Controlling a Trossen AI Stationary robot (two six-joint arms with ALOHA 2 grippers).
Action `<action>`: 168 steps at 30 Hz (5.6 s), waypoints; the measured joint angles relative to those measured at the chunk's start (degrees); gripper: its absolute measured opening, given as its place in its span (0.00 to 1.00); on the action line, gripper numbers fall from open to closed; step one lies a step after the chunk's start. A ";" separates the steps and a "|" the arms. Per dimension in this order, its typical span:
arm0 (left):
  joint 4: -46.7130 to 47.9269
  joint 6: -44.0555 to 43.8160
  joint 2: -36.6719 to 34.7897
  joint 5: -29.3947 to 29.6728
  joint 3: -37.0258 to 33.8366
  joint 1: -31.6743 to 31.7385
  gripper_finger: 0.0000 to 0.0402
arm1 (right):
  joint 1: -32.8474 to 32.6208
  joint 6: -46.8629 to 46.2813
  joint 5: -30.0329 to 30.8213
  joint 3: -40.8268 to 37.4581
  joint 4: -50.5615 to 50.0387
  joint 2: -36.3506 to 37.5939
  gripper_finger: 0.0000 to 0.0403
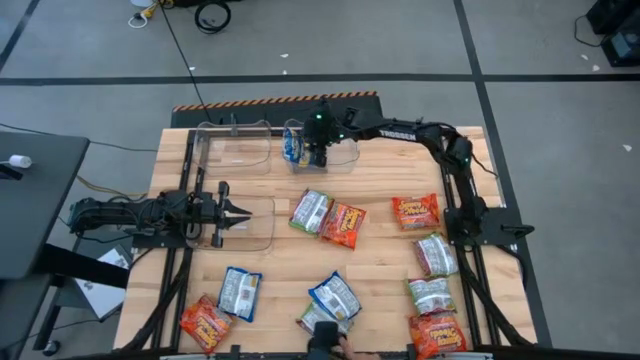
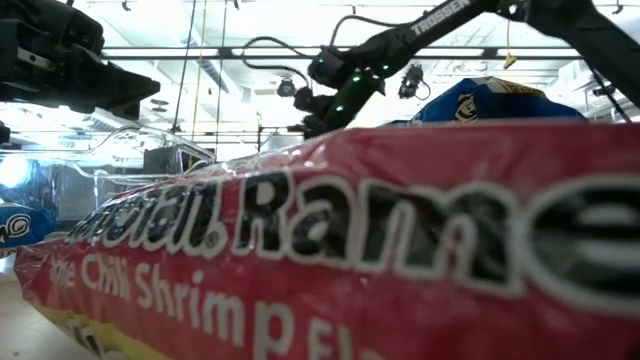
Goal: Sort Maruchan noodles
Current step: Put the blue noodle pack into the right transparent bin
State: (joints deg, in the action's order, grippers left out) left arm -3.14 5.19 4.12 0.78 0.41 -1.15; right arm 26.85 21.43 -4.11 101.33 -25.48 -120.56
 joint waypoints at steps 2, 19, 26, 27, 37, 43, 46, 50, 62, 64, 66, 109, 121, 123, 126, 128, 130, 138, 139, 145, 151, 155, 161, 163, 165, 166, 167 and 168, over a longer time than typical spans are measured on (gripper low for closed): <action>0.00 0.00 0.00 0.04 0.00 0.02 0.14 | -0.31 0.07 0.76 2.01 -2.03 -2.09 0.54; -0.03 0.00 0.00 0.03 0.01 0.00 0.14 | -0.07 4.74 6.46 9.06 -10.41 -9.74 0.29; -0.02 0.00 0.00 0.02 0.00 0.00 0.14 | 0.47 5.54 7.12 9.06 -10.81 -9.39 0.03; -0.02 0.00 0.00 0.04 0.00 0.02 0.14 | 0.53 5.29 7.26 9.04 -10.96 -8.90 0.02; -0.02 0.00 0.00 0.02 0.00 0.00 0.14 | 3.09 -0.97 -2.95 9.06 -1.55 1.22 0.01; 0.00 0.00 0.00 0.04 0.00 0.00 0.14 | 5.65 -8.56 -14.87 8.24 10.54 0.04 0.01; 0.00 0.00 0.00 0.02 0.00 0.02 0.14 | 5.52 -13.88 -19.24 5.17 18.81 -1.61 0.00; -0.02 0.00 0.00 0.04 0.00 0.00 0.14 | 4.51 -16.24 -20.16 0.23 22.39 -2.31 0.00; -0.02 0.00 0.00 0.02 0.02 0.02 0.14 | 3.65 -16.42 -22.40 -2.48 21.48 3.36 0.00; -0.01 0.00 0.00 0.02 0.01 0.02 0.14 | 3.91 -14.82 -22.61 -2.65 18.89 4.24 0.00; -0.02 0.00 0.00 0.02 0.00 0.00 0.14 | 4.23 -13.47 -22.04 -4.44 17.87 4.87 0.00; 0.08 0.00 0.00 -0.05 0.01 0.02 0.14 | 2.14 -23.32 -12.84 -20.99 43.97 0.10 0.04; 0.08 0.00 -0.01 -0.15 0.00 0.01 0.14 | 1.68 -25.03 -8.30 -21.02 40.83 0.14 0.23; 0.11 0.00 0.00 -0.15 0.02 0.02 0.14 | 1.68 -24.52 -8.34 -21.02 40.22 0.72 0.28; 0.11 0.00 0.00 -0.15 0.00 0.02 0.14 | 1.70 -24.42 -8.36 -20.90 36.10 3.35 0.33; 0.09 0.00 0.00 -0.15 0.02 0.00 0.14 | 1.70 -22.18 -7.73 -19.18 28.50 5.48 0.36; 0.09 0.00 0.00 -0.15 0.02 0.02 0.14 | 1.77 -17.61 -5.77 -15.96 17.59 6.78 0.38; 0.08 0.00 -0.02 -0.16 0.01 0.01 0.14 | 2.35 -5.33 2.59 -2.91 -8.71 -0.21 0.41; 0.07 0.00 0.00 -0.15 0.02 0.00 0.14 | 2.53 -4.75 2.59 -1.77 -10.37 -1.39 0.41; 0.06 0.00 0.00 -0.15 0.01 0.01 0.14 | 3.06 -3.78 1.26 3.87 -16.91 -8.00 0.41; 0.05 0.00 -0.02 -0.15 0.02 0.00 0.14 | 2.07 -3.87 -4.31 9.23 -16.63 -13.64 0.41; 0.05 0.00 -0.01 -0.15 0.02 0.02 0.14 | 1.32 -4.70 -5.59 11.11 -11.90 -14.42 0.41; -0.26 0.03 0.00 3.24 0.01 0.01 0.14 | 1.34 -4.74 -4.89 11.05 -9.31 -13.85 0.41; -0.24 0.04 -0.02 3.50 0.02 0.01 0.14 | 1.49 -4.65 -4.90 11.03 -11.23 -13.06 0.41; -0.05 0.03 0.00 3.50 0.00 0.02 0.14 | 1.61 -4.07 -4.68 11.01 -13.08 -11.45 0.41; -0.08 0.04 -0.01 3.49 0.00 0.02 0.14 | 1.65 -3.85 -4.55 11.01 -13.77 -10.37 0.41; -0.06 0.04 -0.01 3.47 0.01 0.00 0.14 | 1.74 -3.82 -4.51 11.01 -14.44 -9.19 0.41; -0.06 0.04 0.00 3.50 0.00 0.00 0.14 | 1.81 -3.87 -4.49 11.01 -15.46 -7.90 0.41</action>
State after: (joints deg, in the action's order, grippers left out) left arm -3.20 5.23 4.12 4.27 0.40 -1.14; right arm 28.67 17.56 -8.59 112.33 -40.93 -128.46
